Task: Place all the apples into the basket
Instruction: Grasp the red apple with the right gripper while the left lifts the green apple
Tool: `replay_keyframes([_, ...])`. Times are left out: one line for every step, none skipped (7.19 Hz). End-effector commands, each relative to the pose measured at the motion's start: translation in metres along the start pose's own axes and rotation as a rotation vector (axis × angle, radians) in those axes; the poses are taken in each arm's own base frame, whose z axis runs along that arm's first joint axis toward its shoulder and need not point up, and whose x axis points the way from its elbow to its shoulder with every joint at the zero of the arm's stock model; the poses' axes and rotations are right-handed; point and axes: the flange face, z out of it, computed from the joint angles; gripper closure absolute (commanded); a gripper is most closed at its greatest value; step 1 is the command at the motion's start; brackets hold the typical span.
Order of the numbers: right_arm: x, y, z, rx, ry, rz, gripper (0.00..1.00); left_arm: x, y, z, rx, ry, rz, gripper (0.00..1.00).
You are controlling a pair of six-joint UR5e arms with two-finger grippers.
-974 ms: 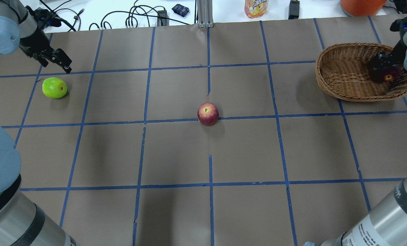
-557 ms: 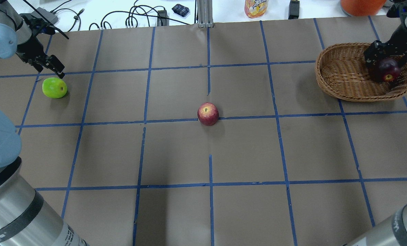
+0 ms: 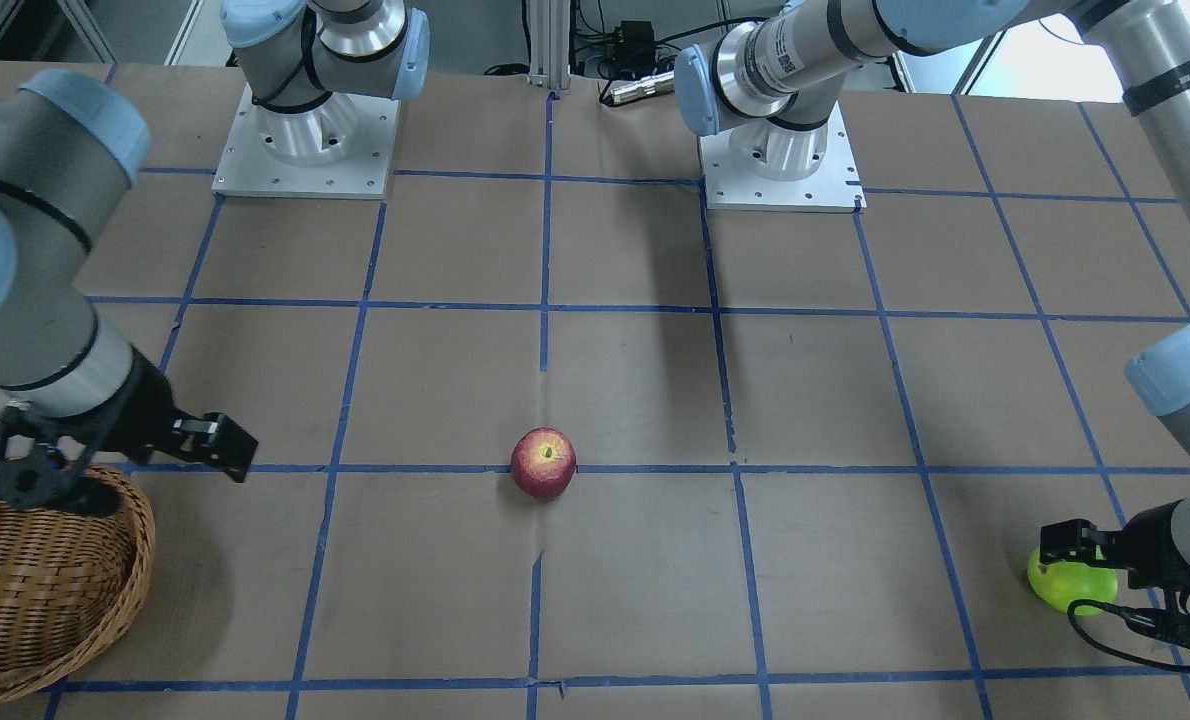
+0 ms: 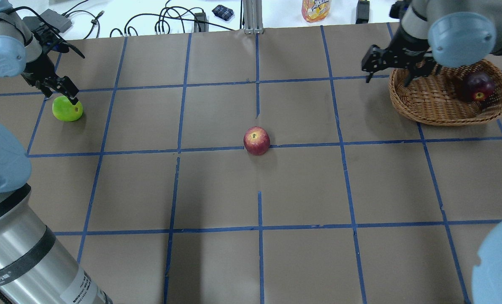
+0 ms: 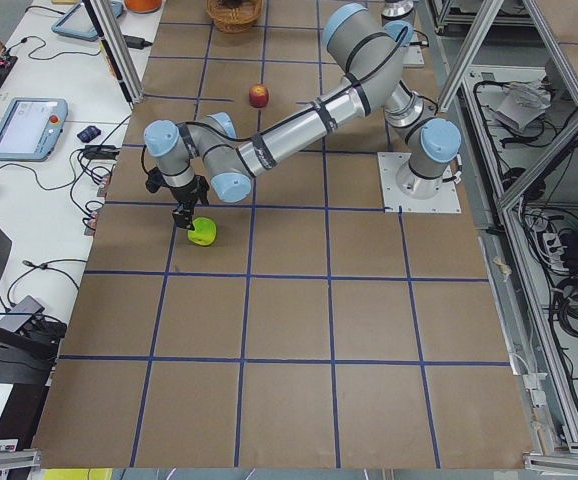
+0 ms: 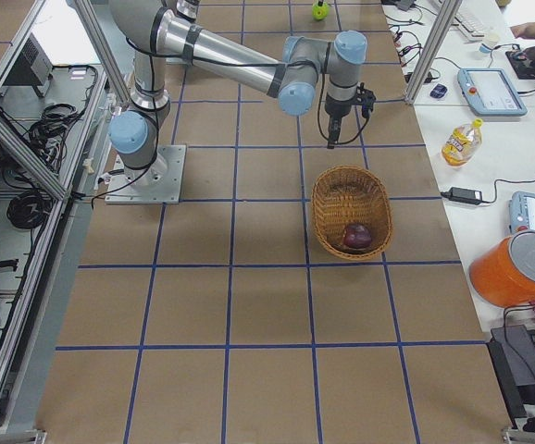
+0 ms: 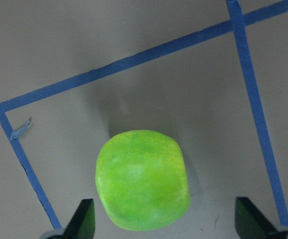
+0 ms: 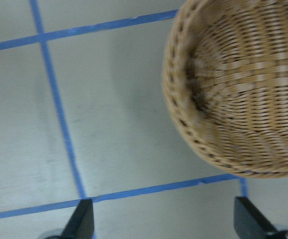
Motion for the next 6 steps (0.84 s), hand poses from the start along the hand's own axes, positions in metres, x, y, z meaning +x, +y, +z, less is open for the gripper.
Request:
replay_keyframes([-0.106, 0.035, 0.029, -0.073, -0.099, 0.072, 0.0, -0.023, 0.009, 0.035, -0.06, 0.0, -0.038, 0.0])
replay_keyframes([-0.136, 0.049, 0.047, -0.114, -0.101, 0.112, 0.0, -0.026, 0.01, 0.037, -0.057, 0.005, -0.043, 0.0])
replay_keyframes([-0.173, 0.069, 0.068, -0.152, -0.091, 0.12, 0.0, -0.023, 0.011, 0.043, -0.067, 0.02, -0.063, 0.03])
replay_keyframes([-0.195, 0.078, 0.081, -0.143, -0.085, 0.144, 0.0, -0.024, 0.011, 0.043, -0.065, 0.023, -0.075, 0.2])
replay_keyframes([-0.2, 0.078, 0.099, -0.167, -0.078, 0.15, 0.0, -0.023, 0.01, 0.041, -0.054, 0.03, -0.081, 0.42])
replay_keyframes([-0.206, 0.075, 0.11, -0.167, -0.081, 0.142, 0.0, -0.02, 0.009, 0.036, -0.036, 0.041, -0.087, 0.62])
